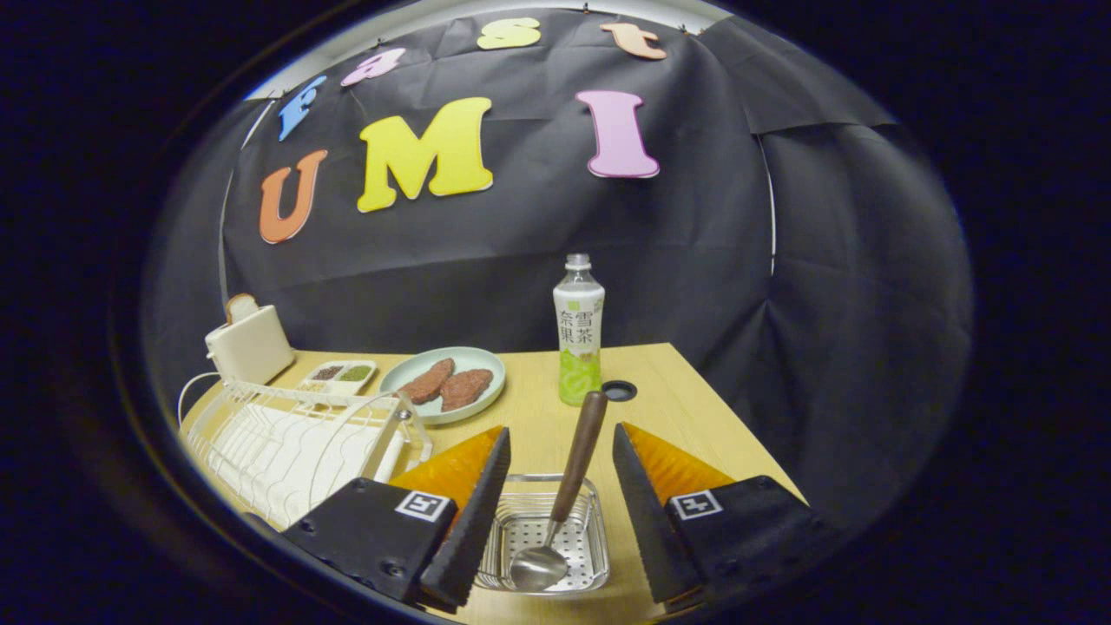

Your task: Take the plate from the dish rack, then take the spoon from the basket and place it into the plate.

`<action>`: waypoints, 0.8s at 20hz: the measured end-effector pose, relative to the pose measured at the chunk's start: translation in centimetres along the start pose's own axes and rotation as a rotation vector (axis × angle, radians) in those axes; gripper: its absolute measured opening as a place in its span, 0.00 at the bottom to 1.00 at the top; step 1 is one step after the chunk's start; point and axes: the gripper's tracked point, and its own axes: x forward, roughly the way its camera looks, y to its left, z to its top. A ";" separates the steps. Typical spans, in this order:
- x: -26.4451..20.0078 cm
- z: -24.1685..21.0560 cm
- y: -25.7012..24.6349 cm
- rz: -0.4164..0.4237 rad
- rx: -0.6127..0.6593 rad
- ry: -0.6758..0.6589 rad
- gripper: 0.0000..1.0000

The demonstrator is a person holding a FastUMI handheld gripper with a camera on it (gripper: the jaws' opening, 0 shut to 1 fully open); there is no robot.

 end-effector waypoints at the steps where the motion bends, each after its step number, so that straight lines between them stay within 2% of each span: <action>1: 0.1 -0.1 0.1 -0.004 0.009 0.005 0.69; 4: 0.4 -0.8 -0.3 -0.048 0.020 0.028 0.39; 5: 0.3 -0.6 -0.1 -0.046 0.027 0.024 0.27; 7: 0.1 -0.6 0.8 -0.016 0.037 0.033 0.21; 11: -0.6 -0.1 1.1 -0.033 0.039 0.027 0.15; 16: -4.4 2.5 1.3 -0.028 0.051 -0.067 0.14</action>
